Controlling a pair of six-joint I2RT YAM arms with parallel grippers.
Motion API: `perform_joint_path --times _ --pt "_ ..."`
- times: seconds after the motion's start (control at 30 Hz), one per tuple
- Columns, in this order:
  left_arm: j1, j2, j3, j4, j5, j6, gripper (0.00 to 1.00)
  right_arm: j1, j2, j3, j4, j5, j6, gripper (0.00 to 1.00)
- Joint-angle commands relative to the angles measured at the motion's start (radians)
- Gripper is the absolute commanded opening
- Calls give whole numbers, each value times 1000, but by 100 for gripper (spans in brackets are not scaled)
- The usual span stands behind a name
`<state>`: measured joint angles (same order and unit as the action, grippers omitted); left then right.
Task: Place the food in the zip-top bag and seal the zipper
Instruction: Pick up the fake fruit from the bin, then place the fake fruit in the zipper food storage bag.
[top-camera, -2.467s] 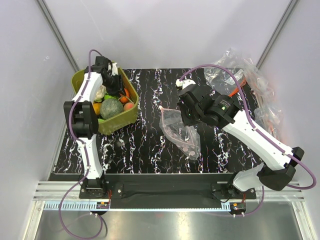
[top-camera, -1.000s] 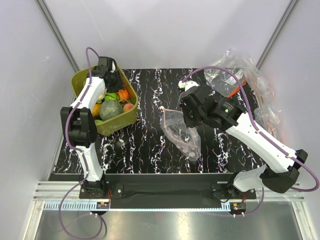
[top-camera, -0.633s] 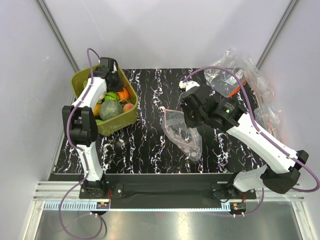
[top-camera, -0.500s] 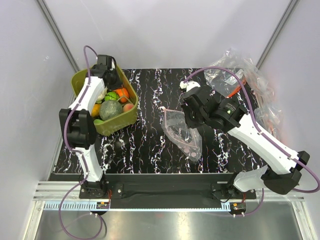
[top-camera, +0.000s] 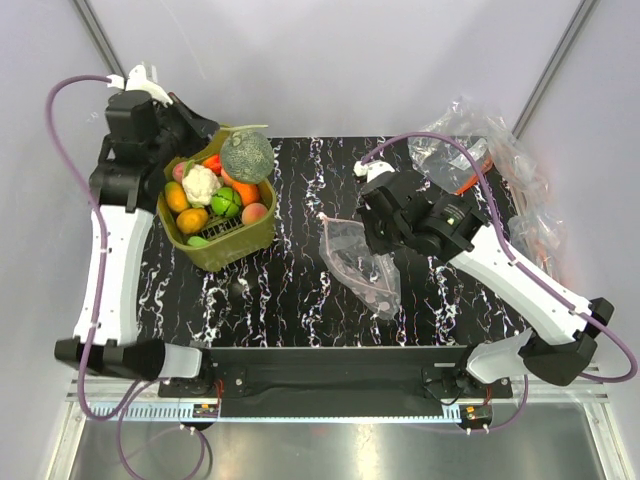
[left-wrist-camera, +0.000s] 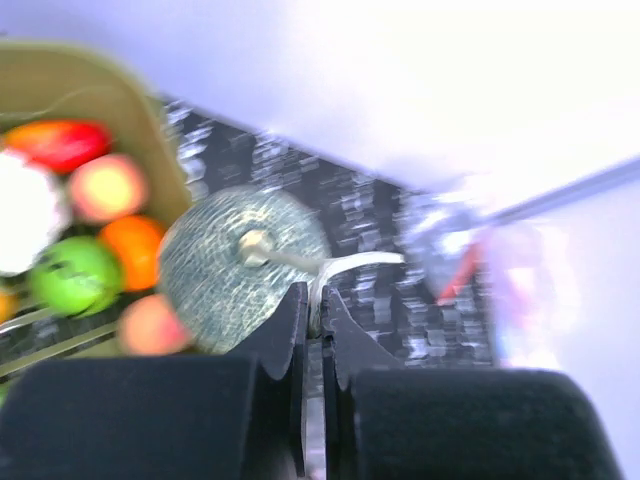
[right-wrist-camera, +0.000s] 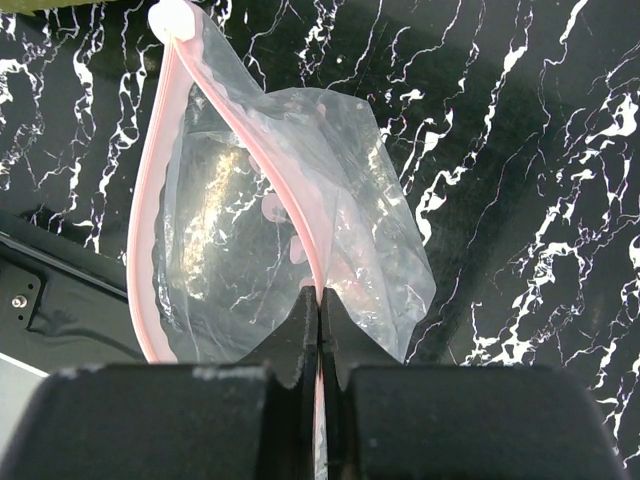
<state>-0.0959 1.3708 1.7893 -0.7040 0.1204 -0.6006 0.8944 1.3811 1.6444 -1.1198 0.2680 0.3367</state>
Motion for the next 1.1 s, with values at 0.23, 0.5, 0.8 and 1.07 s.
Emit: perform_joint_path --times 0.23,0.5,0.8,1.07 --pt "-145 -84 47 346 235 -280 0 -14 -7 72 21 -70 25 0" --pt "-346 -105 -13 399 210 -315 0 -15 -99 2 86 -127 120 0" --pt "-524 -179 -260 693 109 -430 0 -22 -194 -95 161 -151 139 0" --pt "-671 -136 -229 768 35 -390 0 -34 -240 -178 218 -188 174 0"
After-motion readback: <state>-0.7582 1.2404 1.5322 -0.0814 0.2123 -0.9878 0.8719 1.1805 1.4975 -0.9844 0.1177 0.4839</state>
